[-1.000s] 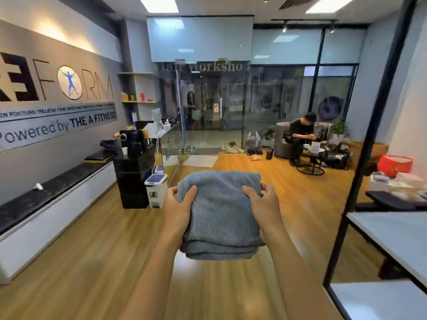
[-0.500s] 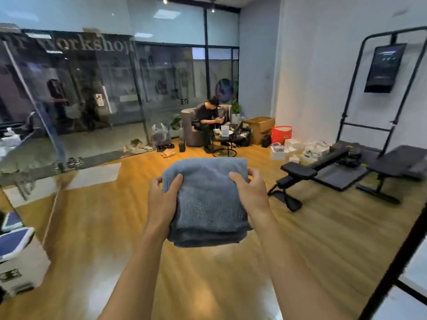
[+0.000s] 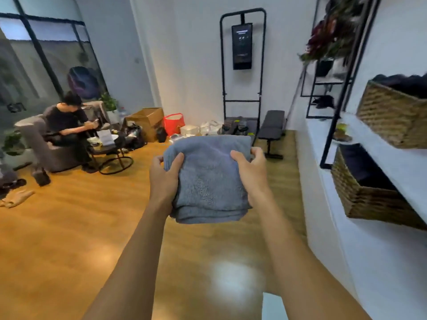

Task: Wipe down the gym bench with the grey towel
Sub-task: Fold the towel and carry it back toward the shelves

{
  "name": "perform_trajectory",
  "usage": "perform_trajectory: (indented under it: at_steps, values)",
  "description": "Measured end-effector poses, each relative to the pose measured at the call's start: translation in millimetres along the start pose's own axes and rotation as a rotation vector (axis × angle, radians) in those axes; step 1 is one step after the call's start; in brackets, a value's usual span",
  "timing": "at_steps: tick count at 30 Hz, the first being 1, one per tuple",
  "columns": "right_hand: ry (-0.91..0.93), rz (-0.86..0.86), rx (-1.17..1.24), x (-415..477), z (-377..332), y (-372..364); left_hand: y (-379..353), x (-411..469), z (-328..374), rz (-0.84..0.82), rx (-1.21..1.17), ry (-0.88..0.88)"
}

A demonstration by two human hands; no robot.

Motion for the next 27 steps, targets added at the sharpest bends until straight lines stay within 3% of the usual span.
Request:
perform_trajectory:
  at_steps: [5, 9, 16, 27]
  values:
    - [0.026, 0.338, -0.091, 75, 21, 37, -112, 107, -34, -0.301, -0.063, -0.056]
    - [0.041, 0.656, -0.162, 95, 28, 76, -210, 144, -50, -0.608, -0.119, -0.070]
    - [-0.065, 1.161, -0.199, 70, 61, 159, -351, 104, -78, -1.119, -0.216, 0.039]
    - [-0.177, 1.626, 0.030, 63, 177, 254, -520, 37, -158, -1.615, -0.108, -0.036]
Point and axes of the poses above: each hand's wrist, its own x-axis towards the middle knuckle, its own y-axis out of the back of the hand, z = x × y, the point moved 4 cm from there along x, towards the middle knuckle, and after that the axes turned 1 degree about x, right-handed, at the moved point
